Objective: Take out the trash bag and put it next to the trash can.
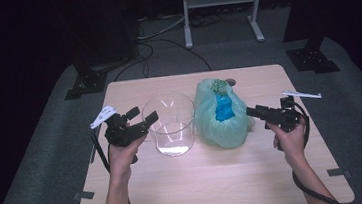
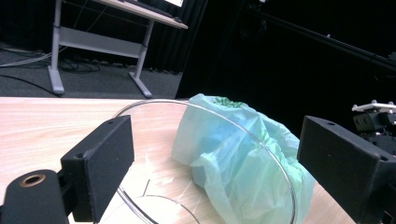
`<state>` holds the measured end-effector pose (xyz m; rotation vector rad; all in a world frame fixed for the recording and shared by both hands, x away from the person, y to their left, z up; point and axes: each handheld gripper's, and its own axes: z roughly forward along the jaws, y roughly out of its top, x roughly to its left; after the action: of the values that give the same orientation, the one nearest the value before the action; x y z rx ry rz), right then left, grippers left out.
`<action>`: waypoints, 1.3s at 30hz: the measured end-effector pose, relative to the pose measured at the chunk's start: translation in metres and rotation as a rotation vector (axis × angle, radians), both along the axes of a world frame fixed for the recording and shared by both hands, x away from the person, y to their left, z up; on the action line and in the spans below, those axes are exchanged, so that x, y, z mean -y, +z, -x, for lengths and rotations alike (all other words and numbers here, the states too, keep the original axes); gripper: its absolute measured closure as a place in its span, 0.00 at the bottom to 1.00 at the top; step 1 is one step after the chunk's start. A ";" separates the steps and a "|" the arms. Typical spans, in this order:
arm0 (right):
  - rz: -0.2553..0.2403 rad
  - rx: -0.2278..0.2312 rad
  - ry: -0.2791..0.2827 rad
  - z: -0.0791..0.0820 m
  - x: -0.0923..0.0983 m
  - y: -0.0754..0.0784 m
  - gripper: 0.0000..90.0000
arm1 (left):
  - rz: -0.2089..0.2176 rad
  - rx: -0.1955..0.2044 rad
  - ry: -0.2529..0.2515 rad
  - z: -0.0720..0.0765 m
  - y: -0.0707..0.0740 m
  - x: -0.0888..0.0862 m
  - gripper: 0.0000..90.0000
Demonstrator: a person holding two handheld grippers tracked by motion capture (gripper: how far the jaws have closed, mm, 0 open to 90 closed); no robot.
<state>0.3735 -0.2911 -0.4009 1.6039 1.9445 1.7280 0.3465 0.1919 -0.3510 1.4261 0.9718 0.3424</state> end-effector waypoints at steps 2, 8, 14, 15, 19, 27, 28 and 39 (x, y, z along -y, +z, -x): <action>-0.005 -0.003 -0.001 0.002 0.002 -0.002 0.39 | -0.001 0.000 -0.002 0.000 0.000 0.000 0.11; -0.011 0.001 -0.004 0.006 0.005 -0.004 0.39 | -0.003 0.000 -0.003 0.001 0.000 0.001 0.11; -0.013 0.001 -0.004 0.010 0.007 -0.006 0.39 | 0.000 0.001 -0.002 0.001 0.001 0.000 0.11; -0.013 0.000 -0.004 0.011 0.007 -0.007 0.39 | -0.003 0.001 -0.002 0.001 0.001 0.000 0.11; -0.008 -0.008 -0.004 0.014 0.008 -0.012 0.39 | -0.003 0.000 -0.002 0.001 0.000 0.001 0.11; -0.003 -0.016 0.000 0.020 0.009 -0.019 0.39 | -0.003 0.000 -0.002 0.001 0.001 0.001 0.11; -0.004 -0.020 -0.002 0.021 0.009 -0.020 0.39 | -0.004 0.000 -0.003 0.001 0.001 0.001 0.11; 0.003 -0.036 -0.011 0.028 0.014 -0.035 0.39 | -0.004 0.000 -0.003 0.001 0.000 0.001 0.11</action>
<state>0.3451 -0.3050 -0.4359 1.6535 1.9495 1.7023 0.3451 0.1911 -0.3505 1.4310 0.9697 0.3426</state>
